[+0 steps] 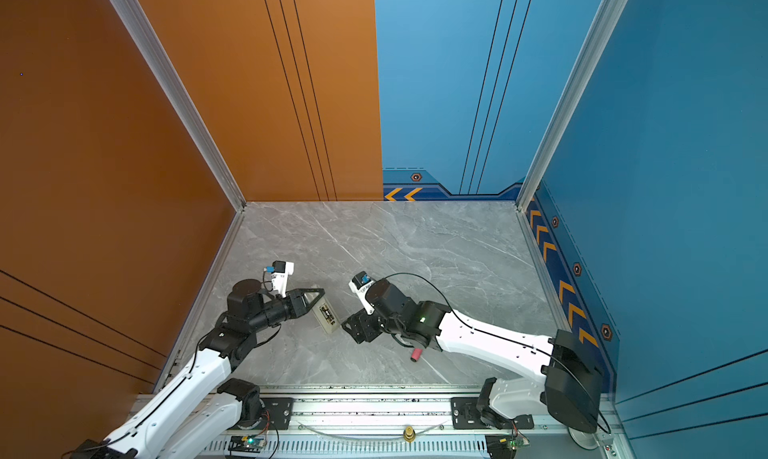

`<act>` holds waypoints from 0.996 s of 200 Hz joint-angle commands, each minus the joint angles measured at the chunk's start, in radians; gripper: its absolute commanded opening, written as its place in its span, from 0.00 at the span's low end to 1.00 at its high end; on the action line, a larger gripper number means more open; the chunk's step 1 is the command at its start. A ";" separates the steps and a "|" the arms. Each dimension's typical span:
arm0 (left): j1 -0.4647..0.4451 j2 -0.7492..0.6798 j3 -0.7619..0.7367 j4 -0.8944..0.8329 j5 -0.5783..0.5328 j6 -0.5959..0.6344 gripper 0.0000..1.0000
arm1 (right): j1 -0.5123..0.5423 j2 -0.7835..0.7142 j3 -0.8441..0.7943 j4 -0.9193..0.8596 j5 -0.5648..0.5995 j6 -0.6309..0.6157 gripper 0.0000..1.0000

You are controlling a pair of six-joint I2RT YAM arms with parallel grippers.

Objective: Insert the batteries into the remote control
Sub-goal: 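Move the right gripper above the beige battery cover on the table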

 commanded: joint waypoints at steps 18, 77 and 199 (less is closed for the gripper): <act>-0.079 -0.037 0.011 0.064 0.048 0.025 0.00 | -0.028 0.022 0.037 0.048 -0.075 -0.036 0.77; -0.106 -0.044 0.016 0.072 0.050 0.026 0.00 | -0.031 0.099 0.059 0.117 -0.074 -0.018 0.68; -0.108 -0.041 0.003 0.102 0.061 0.010 0.00 | -0.036 0.146 0.051 0.160 -0.080 0.006 0.54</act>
